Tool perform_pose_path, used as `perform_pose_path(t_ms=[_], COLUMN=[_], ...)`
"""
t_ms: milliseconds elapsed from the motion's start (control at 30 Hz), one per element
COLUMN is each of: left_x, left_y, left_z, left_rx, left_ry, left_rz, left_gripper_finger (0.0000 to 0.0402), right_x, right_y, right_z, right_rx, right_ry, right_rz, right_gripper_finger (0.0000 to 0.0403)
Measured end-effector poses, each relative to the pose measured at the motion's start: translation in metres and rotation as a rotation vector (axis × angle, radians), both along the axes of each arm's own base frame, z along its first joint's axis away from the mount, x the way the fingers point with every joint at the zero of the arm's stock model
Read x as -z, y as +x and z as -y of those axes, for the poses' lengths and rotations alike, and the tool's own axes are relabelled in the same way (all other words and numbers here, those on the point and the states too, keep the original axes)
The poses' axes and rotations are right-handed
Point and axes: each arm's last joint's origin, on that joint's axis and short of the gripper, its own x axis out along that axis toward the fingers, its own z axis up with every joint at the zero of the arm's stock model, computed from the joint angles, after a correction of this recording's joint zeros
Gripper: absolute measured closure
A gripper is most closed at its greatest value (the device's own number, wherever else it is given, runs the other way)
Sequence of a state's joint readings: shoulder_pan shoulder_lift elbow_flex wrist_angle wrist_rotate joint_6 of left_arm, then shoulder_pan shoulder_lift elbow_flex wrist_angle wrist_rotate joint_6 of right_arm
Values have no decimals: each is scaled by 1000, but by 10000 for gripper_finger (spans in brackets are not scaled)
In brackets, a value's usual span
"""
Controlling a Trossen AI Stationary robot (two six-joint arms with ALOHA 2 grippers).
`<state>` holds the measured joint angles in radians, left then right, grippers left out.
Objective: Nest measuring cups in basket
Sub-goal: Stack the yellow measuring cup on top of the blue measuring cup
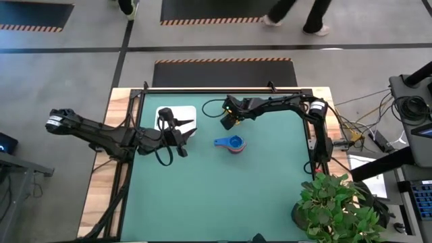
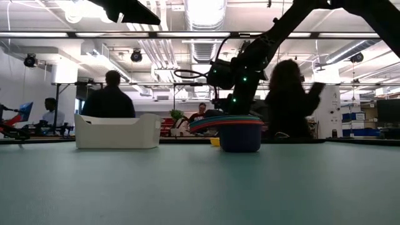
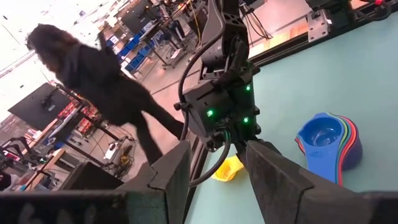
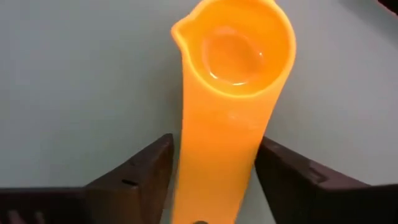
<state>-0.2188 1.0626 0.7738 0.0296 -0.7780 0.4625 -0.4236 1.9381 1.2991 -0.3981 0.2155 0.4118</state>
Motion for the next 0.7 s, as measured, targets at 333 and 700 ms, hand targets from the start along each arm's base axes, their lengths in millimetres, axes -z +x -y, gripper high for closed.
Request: perform_pose_path(t_ms=[333, 700], left_x=[0, 0], left_y=[0, 0], left_z=[0, 0], left_rx=[-1, -3], left_ry=[-3, -16], left_rz=[2, 11], left_gripper_finger=[262, 262], right_x=[-12, -65], right_y=[-3, -12], right_z=[-1, -16], right_rx=[-17, -140], right_ry=[-15, -104], right_rz=[5, 62], right_gripper_finger=[262, 252])
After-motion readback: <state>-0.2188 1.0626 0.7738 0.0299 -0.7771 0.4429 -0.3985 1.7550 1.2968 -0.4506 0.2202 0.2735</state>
